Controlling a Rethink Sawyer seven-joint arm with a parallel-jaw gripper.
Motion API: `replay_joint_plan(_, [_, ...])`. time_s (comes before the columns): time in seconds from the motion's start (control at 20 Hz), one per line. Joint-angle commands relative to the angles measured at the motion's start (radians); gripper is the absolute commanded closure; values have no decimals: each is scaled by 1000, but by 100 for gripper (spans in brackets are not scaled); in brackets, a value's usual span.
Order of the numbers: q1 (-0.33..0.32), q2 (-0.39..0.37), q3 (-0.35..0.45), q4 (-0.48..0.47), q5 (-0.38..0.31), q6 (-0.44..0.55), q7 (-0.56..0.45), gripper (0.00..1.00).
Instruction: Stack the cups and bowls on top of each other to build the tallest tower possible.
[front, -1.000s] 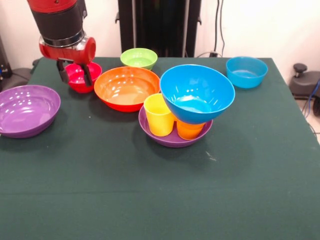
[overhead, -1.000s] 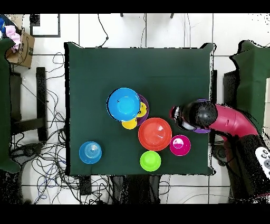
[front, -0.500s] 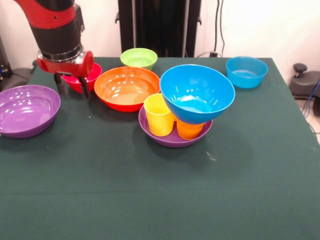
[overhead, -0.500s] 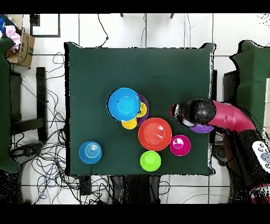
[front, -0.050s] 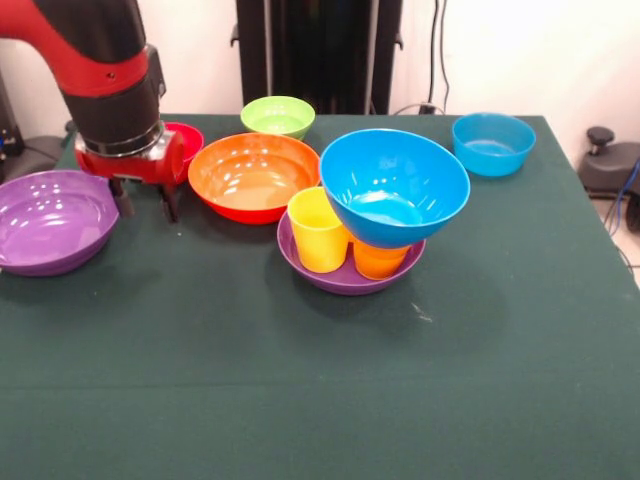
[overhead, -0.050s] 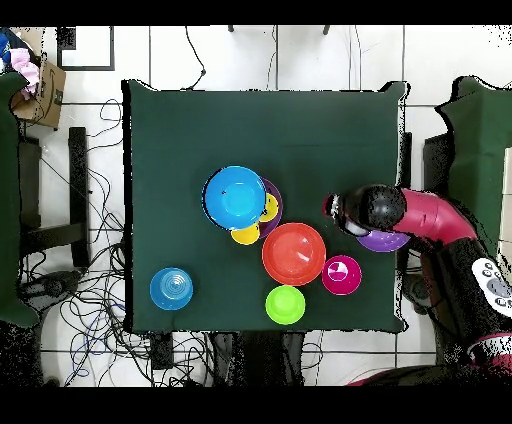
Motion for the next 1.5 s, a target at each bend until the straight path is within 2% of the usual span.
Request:
replay_joint_plan(0.05, [-5, 52, 80, -107, -80, 30, -308, 0])
replay_joint_plan(0.8, [-1, -122, 101, -10, -8, 198, -254, 0])
replay_joint_plan(1.25, [-36, -71, 103, -46, -63, 185, -292, 0])
replay_joint_plan(1.5, [-37, -35, 99, -45, -96, 133, -271, 0])
